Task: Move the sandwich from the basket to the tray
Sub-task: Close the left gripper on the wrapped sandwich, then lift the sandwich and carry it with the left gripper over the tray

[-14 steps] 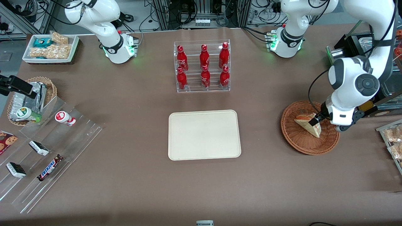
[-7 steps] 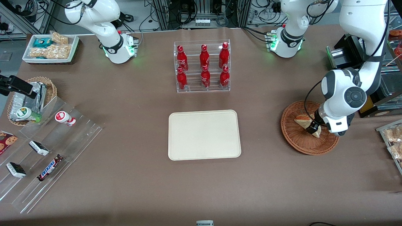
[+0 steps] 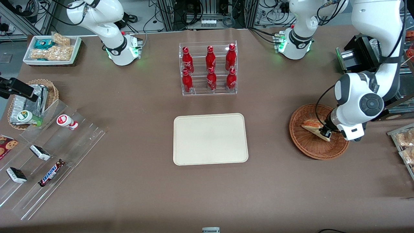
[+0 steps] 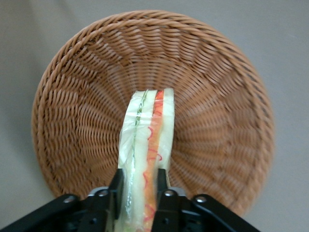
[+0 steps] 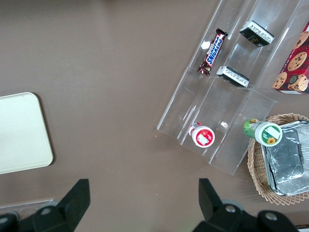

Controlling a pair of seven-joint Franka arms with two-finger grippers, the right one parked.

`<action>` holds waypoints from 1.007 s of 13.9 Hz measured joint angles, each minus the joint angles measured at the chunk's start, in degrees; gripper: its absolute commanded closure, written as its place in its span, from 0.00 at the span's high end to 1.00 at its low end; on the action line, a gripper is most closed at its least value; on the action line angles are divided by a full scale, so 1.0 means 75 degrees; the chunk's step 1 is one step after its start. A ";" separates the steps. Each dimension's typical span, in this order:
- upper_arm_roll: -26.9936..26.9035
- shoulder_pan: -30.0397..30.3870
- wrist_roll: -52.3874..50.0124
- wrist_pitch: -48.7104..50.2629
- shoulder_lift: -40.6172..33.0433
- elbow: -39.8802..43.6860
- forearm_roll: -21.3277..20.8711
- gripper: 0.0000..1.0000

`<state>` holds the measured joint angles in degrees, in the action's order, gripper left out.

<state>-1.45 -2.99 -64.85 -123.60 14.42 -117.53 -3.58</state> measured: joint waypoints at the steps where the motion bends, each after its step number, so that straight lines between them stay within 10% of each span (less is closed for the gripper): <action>1: 0.0138 -0.0054 -0.0005 0.0419 -0.0006 0.0401 0.0146 0.03; 14: 0.2700 -0.1861 0.0560 0.0823 0.2127 0.3660 0.0765 0.06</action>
<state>18.80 -16.95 -60.65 -117.43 30.37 -90.08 2.16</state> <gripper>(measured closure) 0.894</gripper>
